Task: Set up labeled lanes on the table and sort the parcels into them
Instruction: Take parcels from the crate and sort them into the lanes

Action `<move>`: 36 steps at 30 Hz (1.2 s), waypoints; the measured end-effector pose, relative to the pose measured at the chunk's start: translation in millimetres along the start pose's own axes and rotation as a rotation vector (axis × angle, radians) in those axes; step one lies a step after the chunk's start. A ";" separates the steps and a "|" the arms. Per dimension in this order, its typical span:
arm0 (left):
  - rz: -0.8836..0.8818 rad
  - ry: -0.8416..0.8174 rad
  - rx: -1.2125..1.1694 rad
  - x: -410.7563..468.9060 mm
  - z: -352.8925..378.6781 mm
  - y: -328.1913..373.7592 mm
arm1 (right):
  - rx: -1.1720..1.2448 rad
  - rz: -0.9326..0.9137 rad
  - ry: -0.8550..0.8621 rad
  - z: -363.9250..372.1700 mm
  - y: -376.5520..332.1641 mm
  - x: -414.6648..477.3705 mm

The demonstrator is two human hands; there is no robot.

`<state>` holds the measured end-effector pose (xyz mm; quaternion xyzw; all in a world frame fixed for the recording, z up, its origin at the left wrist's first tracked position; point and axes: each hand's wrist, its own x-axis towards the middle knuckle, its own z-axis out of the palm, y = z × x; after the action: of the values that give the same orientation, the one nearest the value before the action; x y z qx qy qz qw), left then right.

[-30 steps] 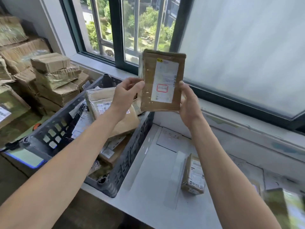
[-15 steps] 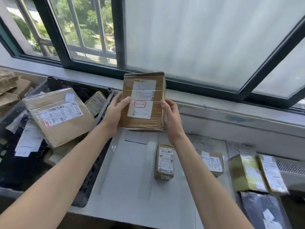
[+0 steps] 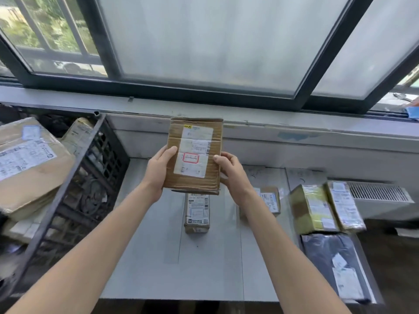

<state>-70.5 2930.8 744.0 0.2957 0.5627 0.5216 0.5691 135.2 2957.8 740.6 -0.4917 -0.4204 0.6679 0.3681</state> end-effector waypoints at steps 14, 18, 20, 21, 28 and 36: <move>-0.032 -0.086 0.021 3.5 45.1 -29.0 | 0.054 0.015 -0.065 -82.6 21.5 0.3; -0.032 -0.096 0.011 -3.5 54.1 -32.2 | 0.056 -0.006 -0.057 -90.5 23.7 -8.2; -0.032 -0.103 0.008 -8.3 57.8 -33.2 | 0.059 -0.021 -0.038 -92.8 23.4 -17.8; -0.033 -0.112 0.009 -11.3 59.4 -33.8 | 0.061 -0.028 -0.027 -93.4 23.2 -23.8; -0.039 -0.187 0.016 -40.2 70.5 -47.7 | 0.048 -0.035 0.057 -102.7 30.9 -78.9; -0.149 -0.225 0.040 -72.3 122.2 -107.4 | -0.011 -0.004 0.268 -148.4 61.3 -141.7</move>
<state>86.3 2864.3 692.2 0.3210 0.5257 0.4301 0.6600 308.6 2836.2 709.1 -0.5776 -0.3723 0.5930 0.4196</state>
